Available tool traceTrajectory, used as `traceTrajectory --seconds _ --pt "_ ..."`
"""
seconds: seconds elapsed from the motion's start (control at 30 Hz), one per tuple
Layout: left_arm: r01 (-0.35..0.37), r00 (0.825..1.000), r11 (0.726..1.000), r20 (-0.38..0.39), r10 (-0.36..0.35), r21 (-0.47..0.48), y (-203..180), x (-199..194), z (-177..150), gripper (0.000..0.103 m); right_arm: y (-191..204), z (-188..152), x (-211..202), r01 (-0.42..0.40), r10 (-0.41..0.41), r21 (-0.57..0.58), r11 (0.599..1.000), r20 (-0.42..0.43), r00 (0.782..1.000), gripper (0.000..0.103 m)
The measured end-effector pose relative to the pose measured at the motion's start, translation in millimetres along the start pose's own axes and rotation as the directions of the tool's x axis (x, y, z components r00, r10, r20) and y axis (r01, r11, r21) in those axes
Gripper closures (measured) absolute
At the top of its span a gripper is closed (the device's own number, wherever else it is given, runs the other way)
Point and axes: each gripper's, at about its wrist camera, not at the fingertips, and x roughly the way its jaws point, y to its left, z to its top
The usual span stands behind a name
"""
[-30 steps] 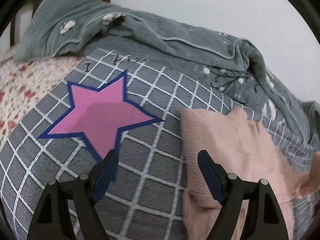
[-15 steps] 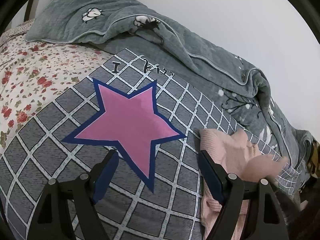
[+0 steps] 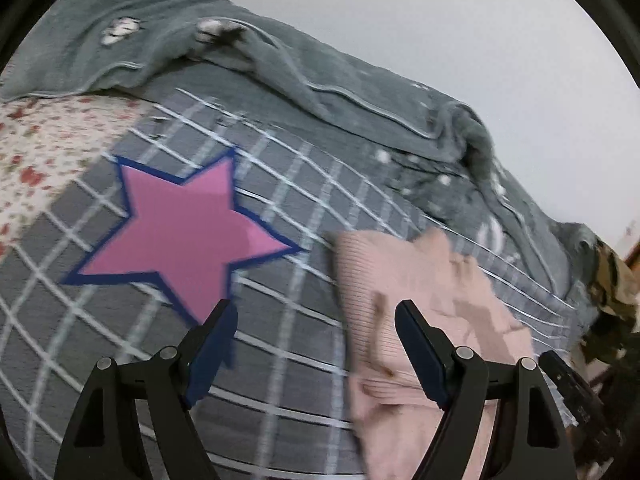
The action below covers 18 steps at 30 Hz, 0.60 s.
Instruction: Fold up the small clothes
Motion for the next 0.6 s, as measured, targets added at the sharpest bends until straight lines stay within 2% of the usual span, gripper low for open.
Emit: traceTrajectory --seconds 0.07,0.2,0.27,0.33,0.47,0.6 --pt "0.017 1.000 0.999 -0.001 -0.017 0.028 -12 3 -4 0.023 -22 -4 -5 0.038 -0.038 -0.008 0.999 0.001 0.999 0.061" --pt "-0.015 1.000 0.995 0.003 0.015 0.096 -32 11 -12 0.025 -59 -14 -8 0.096 -0.096 -0.047 0.994 -0.013 0.995 0.061" --pt "-0.014 1.000 0.995 -0.006 0.015 0.102 -39 17 -15 0.026 -74 -19 -5 0.094 -0.095 -0.050 0.994 -0.036 0.995 0.061" --pt "-0.017 1.000 0.994 -0.012 0.018 0.108 -43 21 -19 0.035 -90 -24 -2 0.092 -0.095 -0.043 0.995 -0.055 0.994 0.061" --pt "-0.049 0.999 0.988 -0.007 0.051 0.146 -52 29 -24 0.044 -113 -41 2 0.095 -0.097 -0.033 0.995 -0.085 0.992 0.061" --pt "-0.081 0.997 0.982 -0.001 0.082 0.171 -55 34 -28 0.050 -130 -52 11 0.066 -0.061 0.038 0.997 -0.116 0.991 0.061"
